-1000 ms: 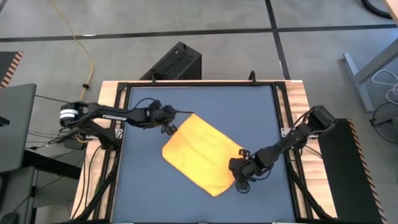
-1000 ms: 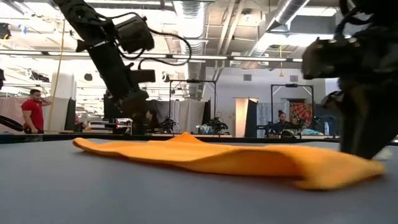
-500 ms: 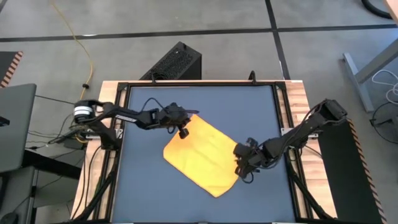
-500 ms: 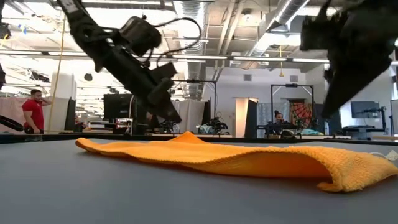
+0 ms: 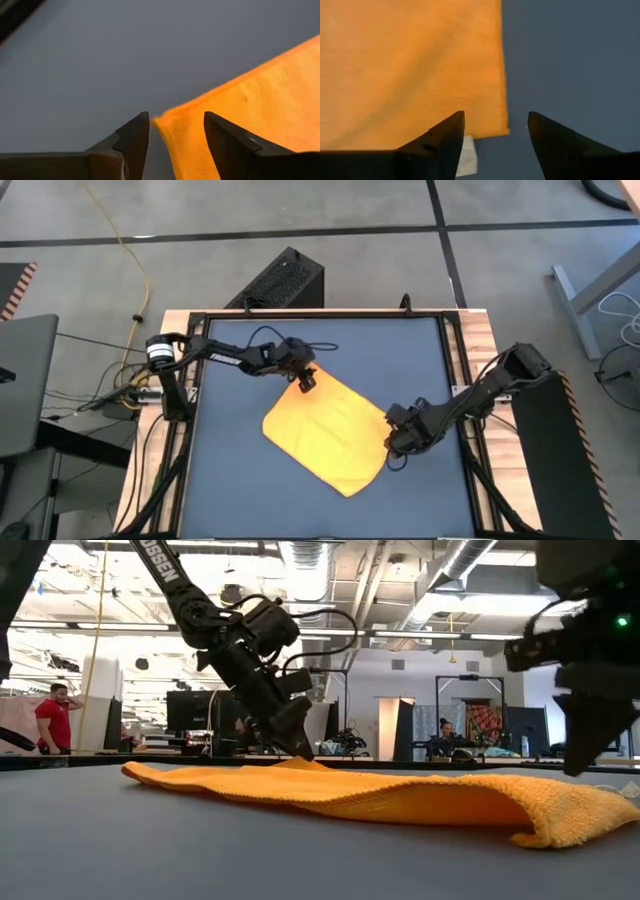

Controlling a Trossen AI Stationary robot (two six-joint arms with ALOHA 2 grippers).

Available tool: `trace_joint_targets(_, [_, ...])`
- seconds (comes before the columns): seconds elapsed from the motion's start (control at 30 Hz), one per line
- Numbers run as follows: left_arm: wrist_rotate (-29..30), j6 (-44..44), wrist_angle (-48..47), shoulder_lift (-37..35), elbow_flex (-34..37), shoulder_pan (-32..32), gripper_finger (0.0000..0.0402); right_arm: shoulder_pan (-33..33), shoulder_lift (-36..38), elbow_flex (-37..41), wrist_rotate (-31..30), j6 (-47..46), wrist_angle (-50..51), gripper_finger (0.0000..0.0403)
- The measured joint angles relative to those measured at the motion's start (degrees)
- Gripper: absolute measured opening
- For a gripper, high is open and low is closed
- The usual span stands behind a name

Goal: Roll towel
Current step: Fold the orange microfiber towel

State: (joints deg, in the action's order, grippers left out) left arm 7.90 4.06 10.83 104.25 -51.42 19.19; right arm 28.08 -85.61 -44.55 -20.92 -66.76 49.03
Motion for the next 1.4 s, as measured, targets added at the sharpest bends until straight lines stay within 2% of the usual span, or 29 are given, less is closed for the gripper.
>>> trace_joint_targets(0.13, [0.4, -1.0, -0.3, 0.0, 0.0, 0.7, 0.0182, 0.5, 0.1, 3.3, 0.4, -3.1, -2.6, 0.0250])
trace_joint_targets(0.33, [0.4, -1.1, -1.4, 0.8, 0.0, 1.6, 0.0183, 0.5, 0.6, 9.5, -0.1, -5.0, -13.4, 0.0249])
trace_joint_targets(0.5, [-1.3, -0.8, -0.4, 4.7, -0.1, 2.1, 0.0156, 1.3, 0.4, 10.0, -0.5, -5.9, -15.1, 0.0235])
trace_joint_targets(0.6, [-1.6, -0.2, 0.2, 6.4, -0.2, 2.0, 0.0112, 2.1, 0.3, 10.0, -0.5, -5.9, -15.4, 0.0201])
trace_joint_targets(0.73, [-2.4, -0.3, -0.4, 5.8, -0.2, 1.9, 0.0024, 3.4, 0.3, 10.0, -0.3, -5.3, -15.6, 0.0126])
trace_joint_targets(0.8, [-2.8, -0.4, -1.1, 4.7, -0.1, 1.9, 0.0010, 3.9, 0.2, 9.7, 0.0, -4.8, -15.3, 0.0086])
trace_joint_targets(0.9, [-4.0, -0.7, -3.5, 1.3, 0.1, 1.9, 0.0002, 4.5, 0.5, 7.7, 0.5, -3.1, -12.2, 0.0031])
trace_joint_targets(0.97, [-5.2, -0.8, -6.0, -1.2, 0.2, 1.7, 0.0001, 4.5, 0.9, 5.8, 1.1, -1.5, -8.7, 0.0015])
trace_joint_targets(1.07, [-6.3, -1.7, -10.1, -5.1, 0.1, 0.9, 0.0000, 4.2, 1.6, 2.4, 1.3, 1.4, -2.0, 0.0024])
trace_joint_targets(1.2, [-6.3, -3.5, -14.2, -9.9, 0.1, -1.2, 0.0000, 2.9, 2.0, -2.4, -2.0, 5.2, 7.6, 0.0043])
trace_joint_targets(1.4, [-6.7, -6.2, -18.5, -17.9, 0.1, -5.6, 0.0000, 0.5, 2.0, -7.3, -8.7, 15.5, 15.0, 0.0021])
